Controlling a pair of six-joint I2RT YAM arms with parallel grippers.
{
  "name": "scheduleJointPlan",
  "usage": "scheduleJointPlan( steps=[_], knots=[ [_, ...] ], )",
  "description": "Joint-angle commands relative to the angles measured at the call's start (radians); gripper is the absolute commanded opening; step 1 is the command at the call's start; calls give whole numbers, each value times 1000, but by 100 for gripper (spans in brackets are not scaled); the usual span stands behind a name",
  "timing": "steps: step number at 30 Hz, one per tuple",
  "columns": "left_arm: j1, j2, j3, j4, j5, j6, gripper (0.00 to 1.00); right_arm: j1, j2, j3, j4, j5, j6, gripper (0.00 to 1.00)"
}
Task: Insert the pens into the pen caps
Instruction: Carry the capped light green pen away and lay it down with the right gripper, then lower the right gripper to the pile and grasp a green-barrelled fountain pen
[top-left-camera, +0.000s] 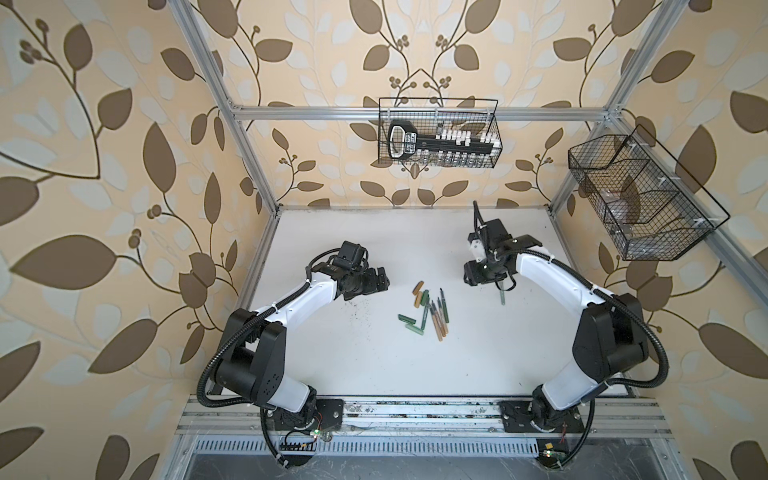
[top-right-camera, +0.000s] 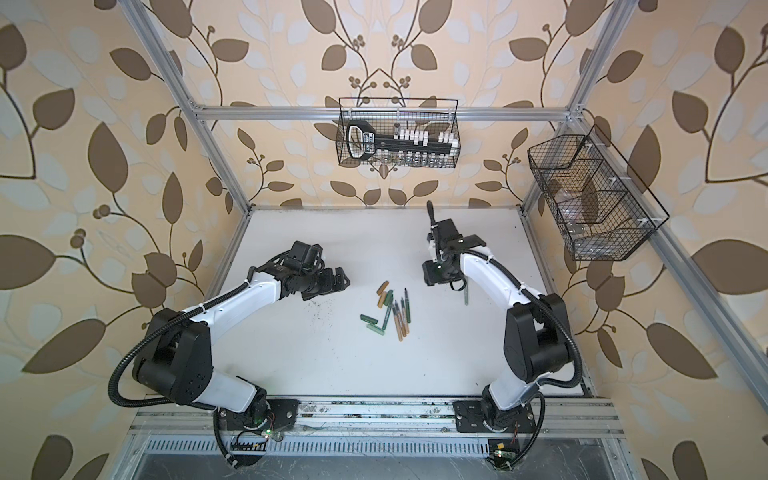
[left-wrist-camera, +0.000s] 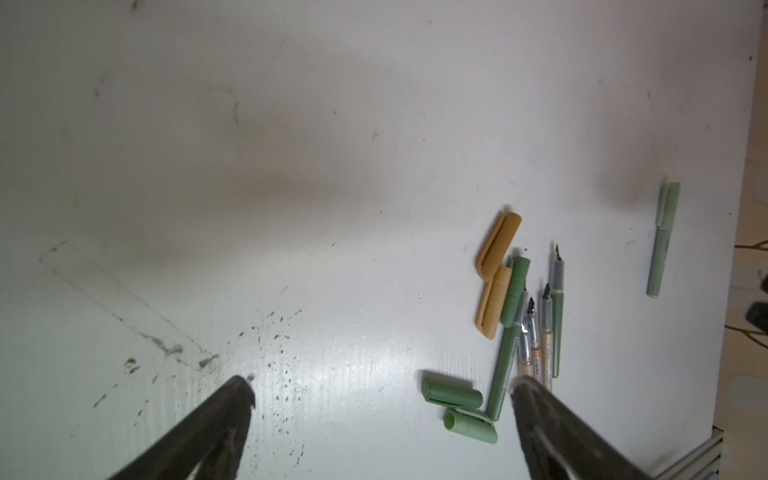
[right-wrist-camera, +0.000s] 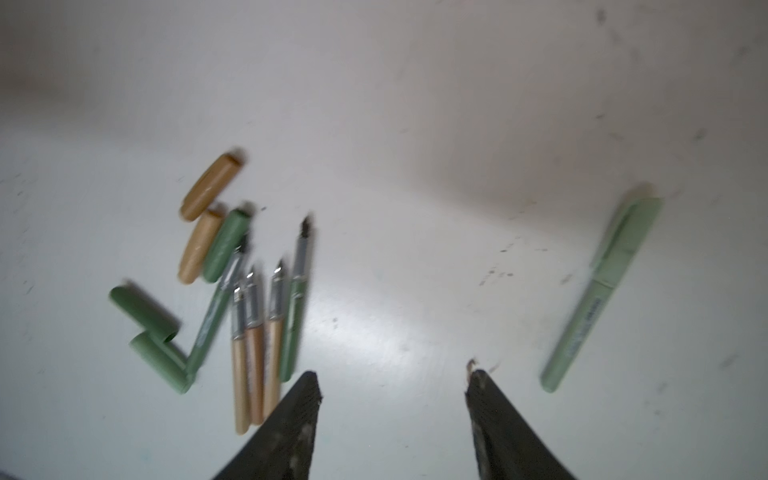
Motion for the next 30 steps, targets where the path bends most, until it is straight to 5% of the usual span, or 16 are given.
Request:
scheduleJointPlan(
  steps=[1, 8, 14, 30],
  knots=[
    [-9, -81, -25, -11, -75, -71, 99, 93, -21, -81, 62, -106, 17, 59],
    [-10, -135, -72, 14, -127, -142, 99, 249, 10, -134, 139, -153, 64, 58],
    [-10, -149, -82, 21, -124, -150, 99, 194, 55, -169, 198, -80, 172, 54],
    [-10, -163, -81, 22, -107, -125, 99, 108, 252, -40, 194, -61, 147, 40]
  ],
)
